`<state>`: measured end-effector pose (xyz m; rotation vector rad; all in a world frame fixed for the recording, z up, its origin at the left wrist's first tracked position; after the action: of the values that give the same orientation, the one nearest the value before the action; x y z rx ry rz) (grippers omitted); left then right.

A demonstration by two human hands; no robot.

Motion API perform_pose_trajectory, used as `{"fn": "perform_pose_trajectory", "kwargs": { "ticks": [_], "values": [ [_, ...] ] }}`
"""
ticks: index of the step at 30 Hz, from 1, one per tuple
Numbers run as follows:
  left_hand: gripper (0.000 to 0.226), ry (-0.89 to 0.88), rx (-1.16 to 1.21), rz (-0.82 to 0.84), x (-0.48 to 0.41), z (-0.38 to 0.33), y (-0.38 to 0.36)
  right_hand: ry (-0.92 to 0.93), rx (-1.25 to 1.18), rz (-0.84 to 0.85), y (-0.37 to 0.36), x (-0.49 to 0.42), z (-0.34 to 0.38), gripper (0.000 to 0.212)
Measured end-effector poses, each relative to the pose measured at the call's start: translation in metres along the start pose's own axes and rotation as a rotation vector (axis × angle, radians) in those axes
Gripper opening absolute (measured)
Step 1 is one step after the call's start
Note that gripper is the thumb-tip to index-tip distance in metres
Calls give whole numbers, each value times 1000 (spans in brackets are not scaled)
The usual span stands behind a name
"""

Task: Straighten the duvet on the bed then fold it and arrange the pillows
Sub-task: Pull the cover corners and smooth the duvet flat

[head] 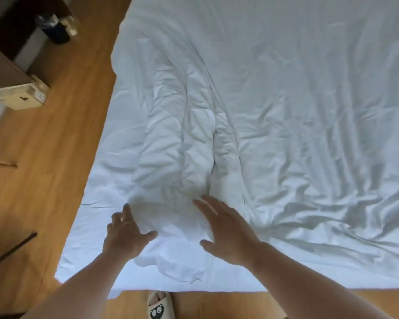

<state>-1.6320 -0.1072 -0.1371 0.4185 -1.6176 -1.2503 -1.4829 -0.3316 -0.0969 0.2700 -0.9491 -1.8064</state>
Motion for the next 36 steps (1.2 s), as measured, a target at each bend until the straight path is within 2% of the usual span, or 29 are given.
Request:
{"fn": "perform_pose_trajectory", "kwargs": {
  "ticks": [1, 3, 6, 8, 10, 13, 15, 16, 19, 21, 24, 26, 28, 31, 36],
  "values": [
    [131, 37, 76, 68, -12, 19, -14, 13, 11, 2, -15, -13, 17, 100],
    [132, 15, 242, 140, -30, 28, -34, -54, 75, -1, -41, -36, 30, 108],
    [131, -90, 376, 160, -49, 13, -52, -294, 193, -53, -68, -58, 11, 119],
    [133, -119, 389, 148, -59, 9, -60, -384, 246, -102, -73, -69, 6, 123],
    [119, -158, 409, 116, -69, 11, -61, -435, 286, -114, -74, -77, 2, 124],
    [63, -254, 467, 87, -83, 14, -52, -481, 277, -96, -70, -86, -8, 120],
    [34, -352, 436, 65, -91, 11, -35, -509, 208, -101, -65, -88, -15, 111],
    [28, -412, 411, 59, -93, 9, -25, -522, 186, -111, -62, -88, -17, 102],
    [30, -613, 350, 8, -79, 8, 15, -563, 144, -146, -58, -84, -13, 72],
    [27, -706, 293, -29, -66, 33, 41, -534, 94, -128, -67, -82, 5, 56],
    [29, -674, 94, -90, -71, 116, 52, -470, 10, -70, -103, -79, 38, 40],
    [41, -667, -22, -123, -85, 157, 40, -469, -22, -21, -142, -76, 53, 46],
    [44, -598, -205, -32, -94, 169, 12, -505, -50, -22, -178, -76, 60, 58],
    [37, -566, -305, 49, -99, 149, -20, -586, -89, -153, -198, -75, 65, 67],
    [36, -641, -348, 24, -99, 142, -25, -627, -142, -274, -220, -56, 95, 95]
  ]
}}
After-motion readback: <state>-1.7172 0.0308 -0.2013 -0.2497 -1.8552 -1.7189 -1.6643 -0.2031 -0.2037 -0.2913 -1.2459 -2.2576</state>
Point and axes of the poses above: each hand's wrist, its own x-axis away from the middle knuckle, its own y-axis out of the back of the hand, z = x × y, the point moved 10 cm from there along -x, towards the middle knuckle, and after that the axes turned 7 degrees about -x, right-handed, at the moved point
